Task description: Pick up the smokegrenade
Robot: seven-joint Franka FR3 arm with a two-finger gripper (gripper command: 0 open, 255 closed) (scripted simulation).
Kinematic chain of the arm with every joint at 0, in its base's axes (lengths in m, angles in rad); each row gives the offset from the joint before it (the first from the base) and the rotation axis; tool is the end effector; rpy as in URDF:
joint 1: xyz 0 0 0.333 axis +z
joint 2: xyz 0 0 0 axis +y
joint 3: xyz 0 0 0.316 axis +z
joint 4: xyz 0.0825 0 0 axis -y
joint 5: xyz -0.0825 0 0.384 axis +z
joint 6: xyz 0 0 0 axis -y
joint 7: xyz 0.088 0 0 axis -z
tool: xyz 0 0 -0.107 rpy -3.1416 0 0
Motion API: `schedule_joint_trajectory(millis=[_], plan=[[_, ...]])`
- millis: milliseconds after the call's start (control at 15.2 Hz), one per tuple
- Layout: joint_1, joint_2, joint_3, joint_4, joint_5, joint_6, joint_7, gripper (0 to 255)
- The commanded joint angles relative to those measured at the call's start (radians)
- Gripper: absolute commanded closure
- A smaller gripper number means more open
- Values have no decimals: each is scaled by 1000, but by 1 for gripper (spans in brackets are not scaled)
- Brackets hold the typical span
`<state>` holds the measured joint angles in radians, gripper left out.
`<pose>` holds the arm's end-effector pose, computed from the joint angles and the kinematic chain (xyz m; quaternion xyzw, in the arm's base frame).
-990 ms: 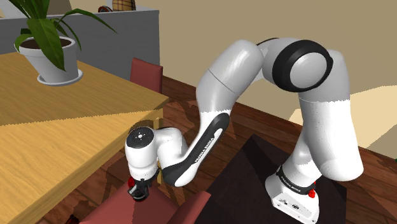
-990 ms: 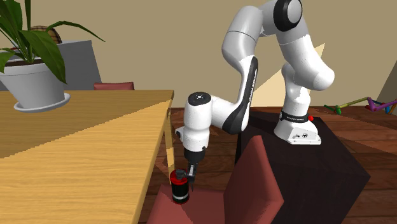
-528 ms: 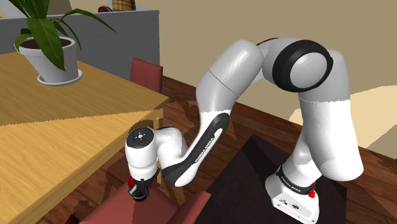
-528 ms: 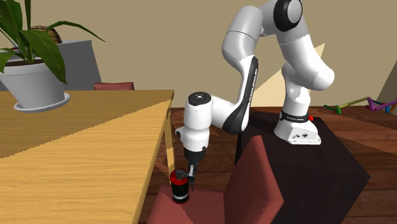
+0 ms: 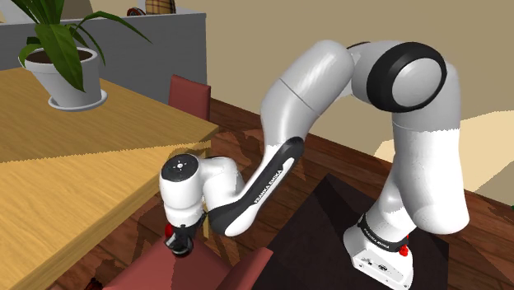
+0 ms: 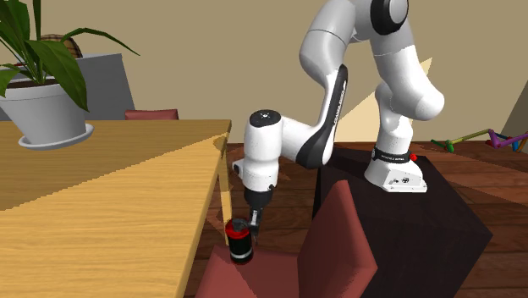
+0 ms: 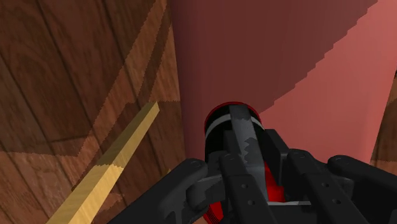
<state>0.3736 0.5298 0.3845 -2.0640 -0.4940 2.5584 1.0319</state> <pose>0.4245 0.4098 0.1912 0.9980 0.0439 0.0433 0.0129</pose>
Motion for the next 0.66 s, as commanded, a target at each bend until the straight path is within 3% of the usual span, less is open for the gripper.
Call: schedule_joint_trajectory(millis=[0, 594], plan=[[-10, -24, 13, -5, 16, -17, -12, 255], [-41, -101, 56, -13, 76, -81, -57, 255]])
